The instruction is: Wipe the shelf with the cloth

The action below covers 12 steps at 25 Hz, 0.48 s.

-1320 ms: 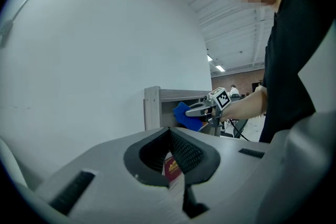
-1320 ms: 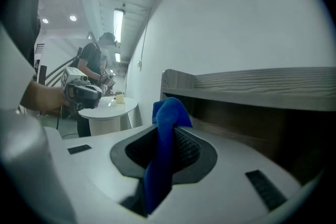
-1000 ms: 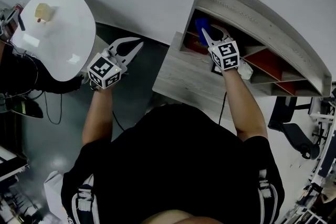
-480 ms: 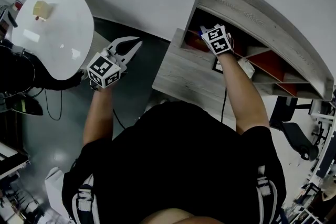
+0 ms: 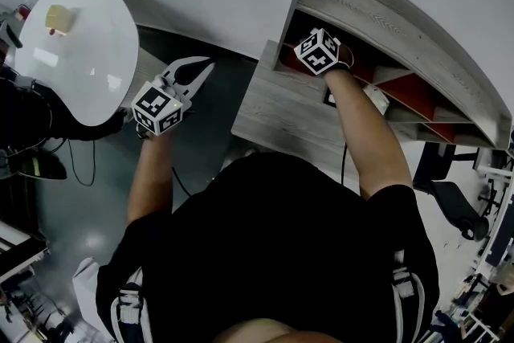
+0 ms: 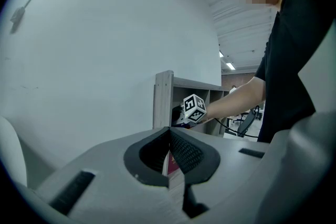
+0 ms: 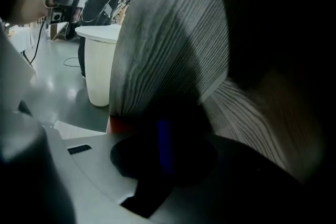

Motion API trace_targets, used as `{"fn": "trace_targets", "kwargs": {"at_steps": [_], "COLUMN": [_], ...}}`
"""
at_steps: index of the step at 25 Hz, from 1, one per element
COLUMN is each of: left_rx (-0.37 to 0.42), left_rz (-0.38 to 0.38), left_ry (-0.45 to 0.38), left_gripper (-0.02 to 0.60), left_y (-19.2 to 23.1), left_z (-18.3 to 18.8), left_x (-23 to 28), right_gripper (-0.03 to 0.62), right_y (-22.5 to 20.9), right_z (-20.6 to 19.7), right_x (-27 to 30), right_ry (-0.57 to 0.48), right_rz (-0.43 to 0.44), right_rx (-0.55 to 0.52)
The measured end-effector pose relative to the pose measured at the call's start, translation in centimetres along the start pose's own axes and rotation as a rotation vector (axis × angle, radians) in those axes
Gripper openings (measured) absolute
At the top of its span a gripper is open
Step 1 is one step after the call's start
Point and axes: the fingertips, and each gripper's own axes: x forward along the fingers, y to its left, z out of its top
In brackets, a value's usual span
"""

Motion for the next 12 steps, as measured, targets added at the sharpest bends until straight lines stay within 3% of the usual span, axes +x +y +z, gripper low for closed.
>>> {"fn": "trace_targets", "kwargs": {"at_steps": [5,12], "left_rx": [0.0,0.002], "left_rz": [-0.027,-0.078], "left_ry": [-0.003,-0.011], "left_gripper": [0.017,0.017], "left_y": [-0.6,-1.8], "left_z": [0.1,0.4], "left_x": [0.9,2.3], "right_gripper": [0.066,0.064], "right_y": [-0.4,-2.0], "right_z": [-1.3,-6.7], "right_x": [-0.6,-3.3], "right_ry": [0.061,0.221], "right_rz": [-0.027,-0.079], "right_rx": [-0.015,0.013]}}
